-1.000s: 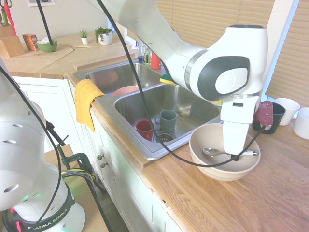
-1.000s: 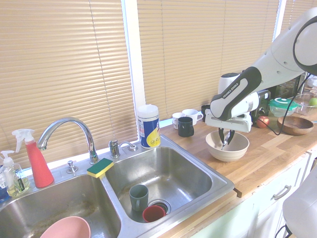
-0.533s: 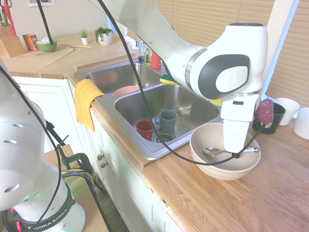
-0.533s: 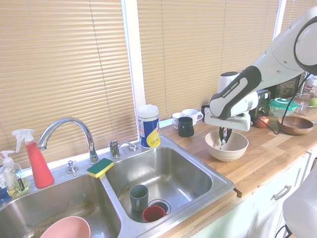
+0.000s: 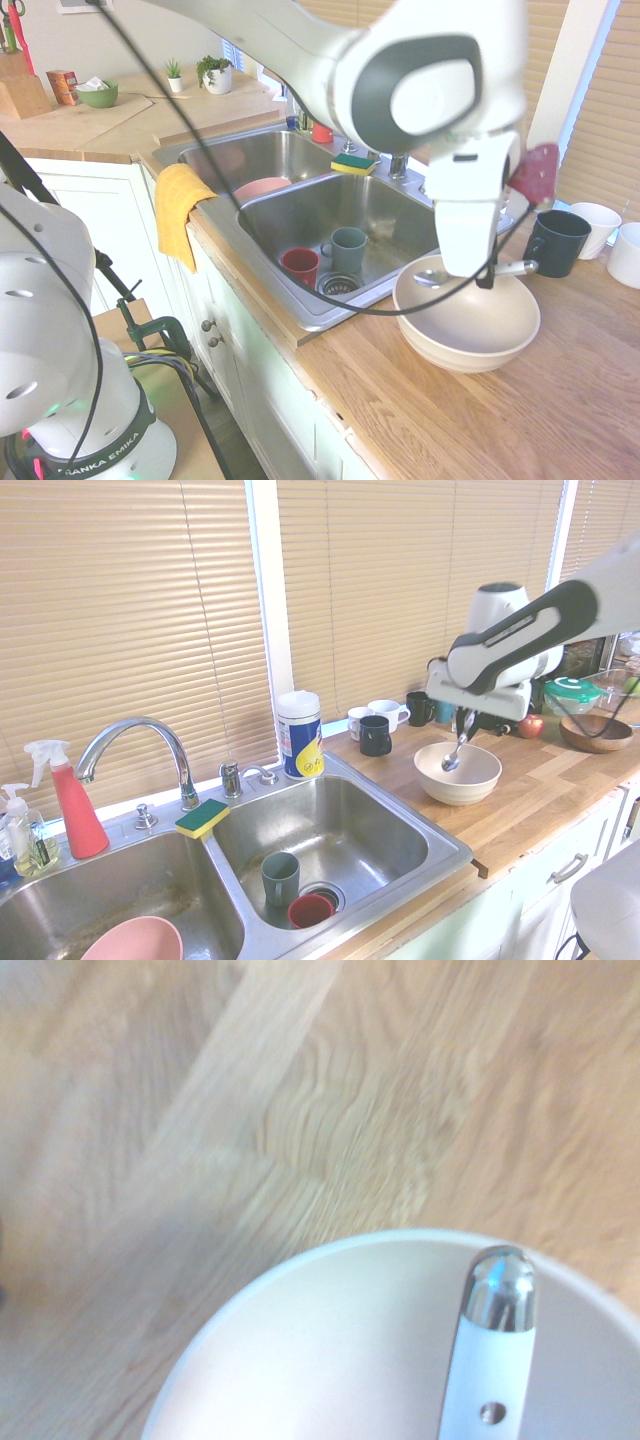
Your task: Put the spoon into the sink
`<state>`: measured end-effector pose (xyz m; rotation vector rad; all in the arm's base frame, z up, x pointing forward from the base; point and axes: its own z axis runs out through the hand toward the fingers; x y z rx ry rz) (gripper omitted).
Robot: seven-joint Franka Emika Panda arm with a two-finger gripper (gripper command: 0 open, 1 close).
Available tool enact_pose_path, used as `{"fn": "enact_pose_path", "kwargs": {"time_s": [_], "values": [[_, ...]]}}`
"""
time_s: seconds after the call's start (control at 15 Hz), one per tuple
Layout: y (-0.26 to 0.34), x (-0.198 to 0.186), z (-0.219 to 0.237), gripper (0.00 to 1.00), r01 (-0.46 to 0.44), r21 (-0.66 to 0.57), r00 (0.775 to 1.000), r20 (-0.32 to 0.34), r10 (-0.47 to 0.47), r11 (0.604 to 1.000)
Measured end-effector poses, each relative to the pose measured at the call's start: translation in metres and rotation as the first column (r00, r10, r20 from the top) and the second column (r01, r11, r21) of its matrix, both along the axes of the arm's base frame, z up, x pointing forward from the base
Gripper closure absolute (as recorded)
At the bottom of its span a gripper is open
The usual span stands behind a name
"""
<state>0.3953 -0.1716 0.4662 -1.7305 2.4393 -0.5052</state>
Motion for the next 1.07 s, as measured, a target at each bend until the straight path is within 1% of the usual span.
{"fn": "enact_pose_path", "kwargs": {"time_s": [0.13, 0.2, 0.33, 0.47, 0.67, 0.87, 0.93, 1.07], "values": [[0.017, -0.01, 0.025, 1.0, -0.023, -0.021, 0.999, 0.025, 0.023, 1.0], [0.033, -0.008, 0.032, 1.0, -0.049, -0.04, 0.998, 0.027, 0.05, 0.998], [0.088, 0.006, 0.033, 1.0, -0.134, -0.1, 0.991, 0.006, 0.136, 0.986], [0.148, 0.021, 0.025, 1.0, -0.202, -0.169, 0.979, -0.02, 0.201, 0.965], [0.213, 0.049, 0.002, 1.0, -0.254, -0.255, 0.967, -0.059, 0.247, 0.933], [0.251, 0.081, -0.041, 1.0, -0.296, -0.295, 0.955, -0.11, 0.276, 0.909], [0.262, 0.09, -0.057, 1.0, -0.32, -0.299, 0.947, -0.131, 0.293, 0.899], [0.28, 0.103, -0.09, 1.0, -0.38, -0.297, 0.923, -0.181, 0.339, 0.876]]}}
